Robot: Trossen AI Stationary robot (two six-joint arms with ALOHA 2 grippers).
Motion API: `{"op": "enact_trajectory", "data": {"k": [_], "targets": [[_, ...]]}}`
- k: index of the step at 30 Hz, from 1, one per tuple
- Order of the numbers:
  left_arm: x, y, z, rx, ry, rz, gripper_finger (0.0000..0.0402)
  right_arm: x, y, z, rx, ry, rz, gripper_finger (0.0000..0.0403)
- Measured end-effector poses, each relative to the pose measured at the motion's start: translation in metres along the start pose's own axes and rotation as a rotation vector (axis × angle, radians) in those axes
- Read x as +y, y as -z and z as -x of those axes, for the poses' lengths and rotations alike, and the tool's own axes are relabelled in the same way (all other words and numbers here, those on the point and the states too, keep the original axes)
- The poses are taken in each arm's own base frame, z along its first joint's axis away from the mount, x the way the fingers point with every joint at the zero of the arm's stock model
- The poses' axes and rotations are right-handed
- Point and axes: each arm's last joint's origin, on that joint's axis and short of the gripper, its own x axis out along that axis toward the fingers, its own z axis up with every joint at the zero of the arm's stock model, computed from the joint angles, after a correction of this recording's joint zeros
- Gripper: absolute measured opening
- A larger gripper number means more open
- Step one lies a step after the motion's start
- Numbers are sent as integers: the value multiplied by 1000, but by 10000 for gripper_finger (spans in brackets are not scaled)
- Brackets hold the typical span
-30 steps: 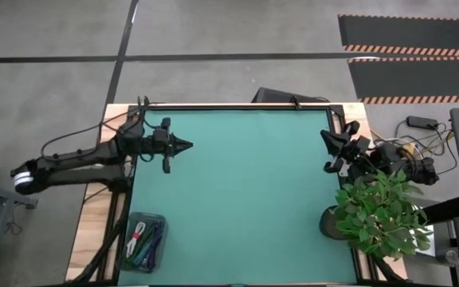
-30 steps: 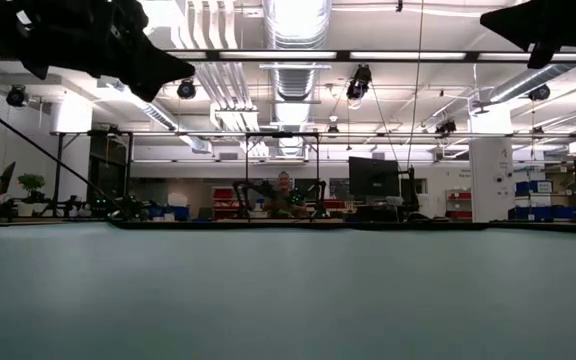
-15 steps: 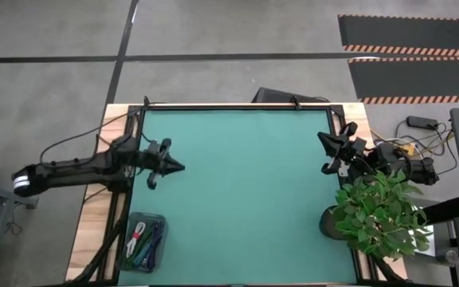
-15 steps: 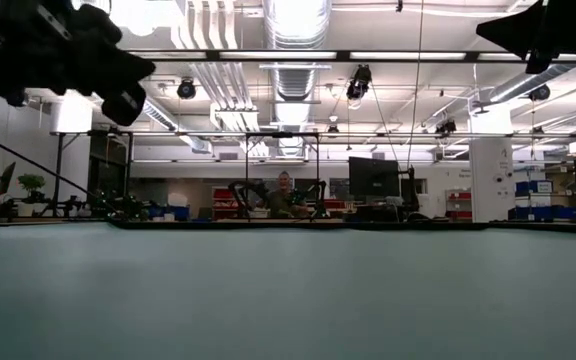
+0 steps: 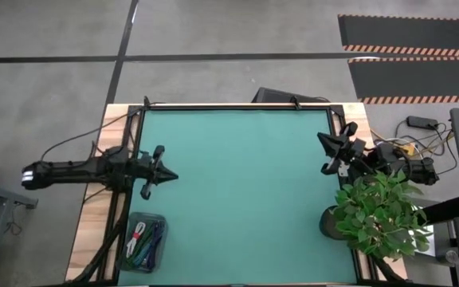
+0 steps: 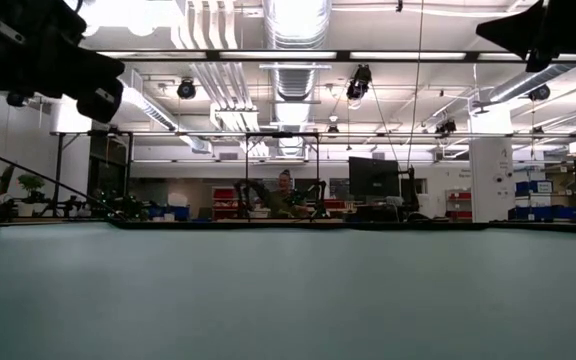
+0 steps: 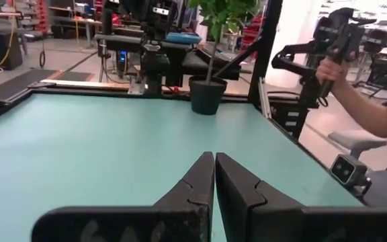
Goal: Pick and place USB-C Cables
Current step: Return to Home Position
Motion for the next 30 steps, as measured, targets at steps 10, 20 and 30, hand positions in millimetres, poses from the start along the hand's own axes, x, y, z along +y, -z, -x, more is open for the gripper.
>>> {"op": "enact_trajectory", "data": {"k": [10,20,30], "targets": [[-4,12,19,12,-1,3,0,5,9,0,12,-75,25,8],[-2,24,13,-17,5,-34,0,15,41,1,49,-122,27,8],[-2,27,10,-69,44,-74,0,17,51,2,71,-127,77,8]]}}
